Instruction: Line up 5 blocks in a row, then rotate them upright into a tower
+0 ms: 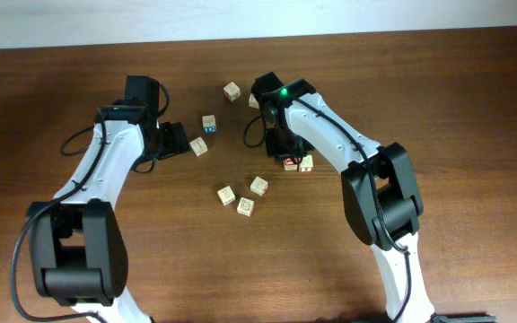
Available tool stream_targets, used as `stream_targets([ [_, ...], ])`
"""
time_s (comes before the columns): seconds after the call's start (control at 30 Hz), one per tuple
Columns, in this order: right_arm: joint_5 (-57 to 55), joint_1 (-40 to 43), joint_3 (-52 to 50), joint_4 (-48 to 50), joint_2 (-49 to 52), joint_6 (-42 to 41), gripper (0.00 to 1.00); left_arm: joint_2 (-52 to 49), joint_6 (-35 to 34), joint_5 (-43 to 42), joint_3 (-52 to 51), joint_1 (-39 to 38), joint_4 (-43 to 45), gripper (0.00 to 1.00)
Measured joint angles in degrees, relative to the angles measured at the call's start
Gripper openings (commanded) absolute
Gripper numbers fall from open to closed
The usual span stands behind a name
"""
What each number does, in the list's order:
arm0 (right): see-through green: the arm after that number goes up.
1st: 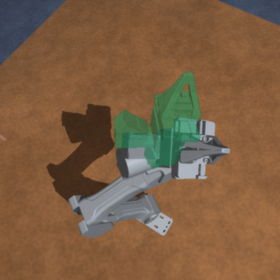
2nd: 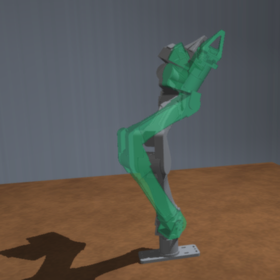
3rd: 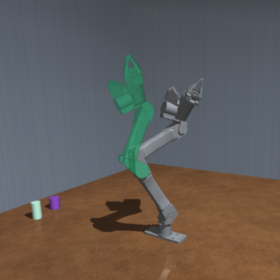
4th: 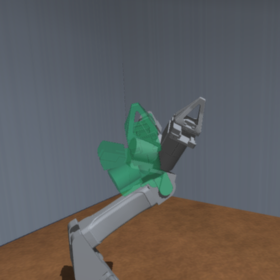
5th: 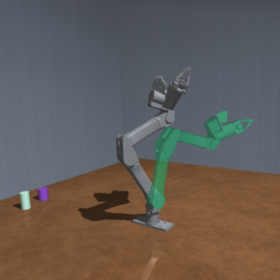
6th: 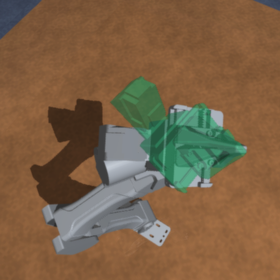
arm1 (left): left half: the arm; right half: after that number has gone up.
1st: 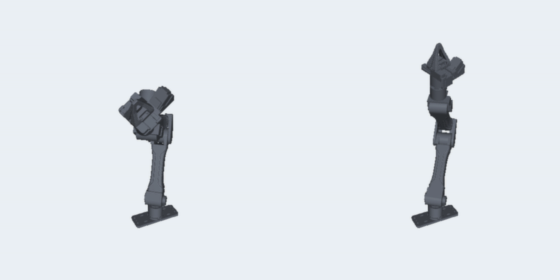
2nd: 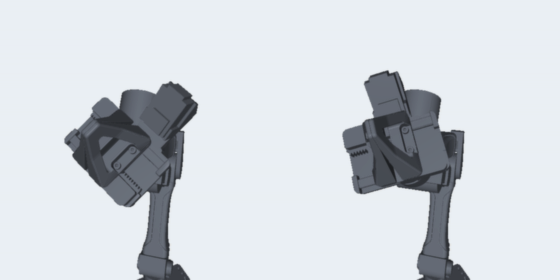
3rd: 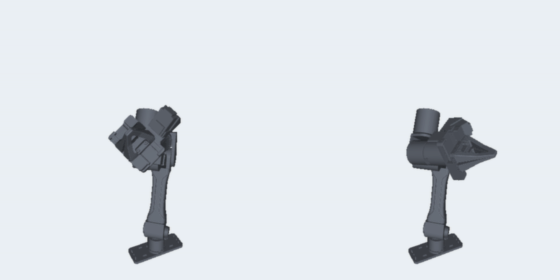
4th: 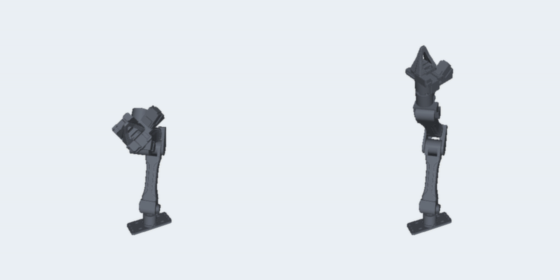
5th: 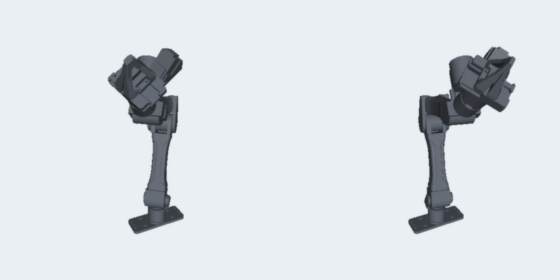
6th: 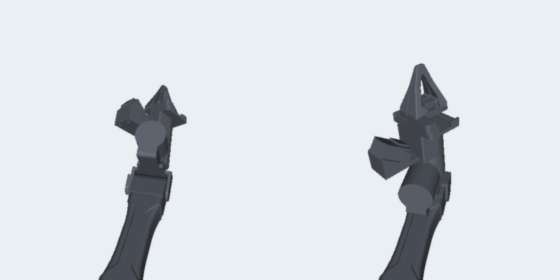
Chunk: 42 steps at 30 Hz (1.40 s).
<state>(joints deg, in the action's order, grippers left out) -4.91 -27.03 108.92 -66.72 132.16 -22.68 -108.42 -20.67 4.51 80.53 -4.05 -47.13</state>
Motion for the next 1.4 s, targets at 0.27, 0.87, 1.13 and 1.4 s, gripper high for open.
stream_targets([
  [0.27,0.31,0.07,0.00,-0.83,0.07,0.28,0.54,0.00,0.00,0.00,0.00,0.00,0.00,0.99],
  [0.87,9.55,-5.66,7.37,-7.37,0.46,-0.96,0.47,0.00,0.00,-0.02,0.00,0.00,0.00,0.99],
  [1.13,10.43,-9.03,2.58,-3.61,0.48,-8.13,0.49,0.00,0.00,0.00,0.00,0.00,0.00,0.99],
  [1.4,10.47,-9.03,-0.52,-4.85,0.48,-10.86,0.47,0.00,0.00,0.00,0.00,0.00,0.00,0.99],
])
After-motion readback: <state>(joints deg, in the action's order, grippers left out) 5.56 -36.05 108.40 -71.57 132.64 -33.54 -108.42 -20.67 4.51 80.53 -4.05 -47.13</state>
